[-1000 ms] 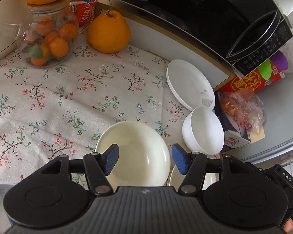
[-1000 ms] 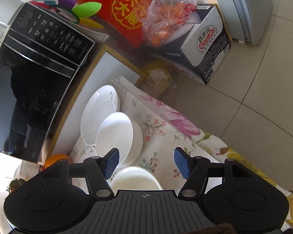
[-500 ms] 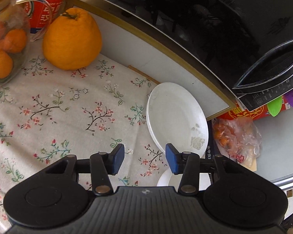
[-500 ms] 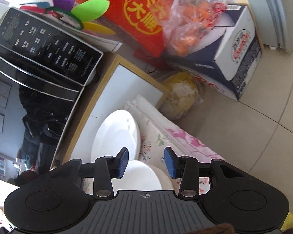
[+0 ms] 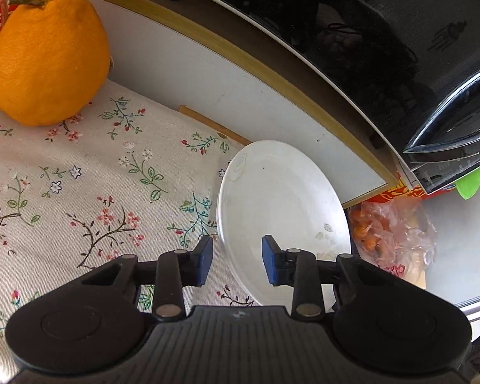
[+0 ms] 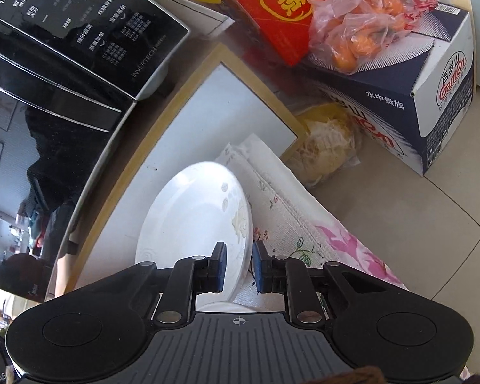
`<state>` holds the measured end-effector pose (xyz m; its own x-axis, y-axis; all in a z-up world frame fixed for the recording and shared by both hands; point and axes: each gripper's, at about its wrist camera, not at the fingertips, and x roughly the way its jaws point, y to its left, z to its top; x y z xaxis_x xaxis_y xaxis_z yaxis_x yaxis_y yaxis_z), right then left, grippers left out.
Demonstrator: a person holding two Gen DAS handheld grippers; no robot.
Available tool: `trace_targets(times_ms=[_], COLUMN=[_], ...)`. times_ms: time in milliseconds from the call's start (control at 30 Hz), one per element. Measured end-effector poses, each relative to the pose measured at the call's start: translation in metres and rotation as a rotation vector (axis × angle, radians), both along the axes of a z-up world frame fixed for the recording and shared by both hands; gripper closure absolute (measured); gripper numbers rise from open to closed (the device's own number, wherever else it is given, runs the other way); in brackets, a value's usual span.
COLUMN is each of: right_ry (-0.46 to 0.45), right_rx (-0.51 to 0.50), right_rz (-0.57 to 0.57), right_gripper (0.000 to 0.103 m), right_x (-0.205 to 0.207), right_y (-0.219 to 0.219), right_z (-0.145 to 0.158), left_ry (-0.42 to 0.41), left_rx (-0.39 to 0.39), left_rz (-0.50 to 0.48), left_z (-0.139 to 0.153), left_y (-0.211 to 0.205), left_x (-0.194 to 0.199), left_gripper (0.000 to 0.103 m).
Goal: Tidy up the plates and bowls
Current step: 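Grasp the white plate rim with the left gripper and lift it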
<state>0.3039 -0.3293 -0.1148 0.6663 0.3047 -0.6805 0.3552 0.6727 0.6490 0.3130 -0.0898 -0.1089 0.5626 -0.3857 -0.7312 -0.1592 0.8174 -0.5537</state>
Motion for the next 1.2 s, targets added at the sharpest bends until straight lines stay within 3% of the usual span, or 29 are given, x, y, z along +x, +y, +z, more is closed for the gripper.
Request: trace_targets(times_ms=[133,233,367,700,1200], right_ry=[0.027,0.026,0.03,-0.013,-0.055], right_rx=[-0.04,-0.032,-0.05,0.007,-0.055], right_rz=[0.02,0.028,0.031,0.023,0.061], right_gripper=[0.087,0.095,0.093,0.092,0.091], right_x=[0.006,0.008,0.007,-0.005,-0.052], right_y=[0.007,0.01,0.013,0.005,0.01], right_z=[-0.006,-0.011,-0.007,0.016,0.069], left_ry=[0.008,0.016,-0.001,-0.041,-0.087], left_rx=[0.022,0.042,0.082,0.056,0.014], left_rz=[-0.004,-0.008,-0.021,-0.01,-0.001], left_z=[-0.006,-0.009,-0.002,0.03,0.066], left_y=[-0.002,-0.001,-0.001,0.004,0.002], left_x=[0.004,0.004,0.001,-0.015,-0.058], left_gripper=[0.087,0.094,0.094,0.094,0.094])
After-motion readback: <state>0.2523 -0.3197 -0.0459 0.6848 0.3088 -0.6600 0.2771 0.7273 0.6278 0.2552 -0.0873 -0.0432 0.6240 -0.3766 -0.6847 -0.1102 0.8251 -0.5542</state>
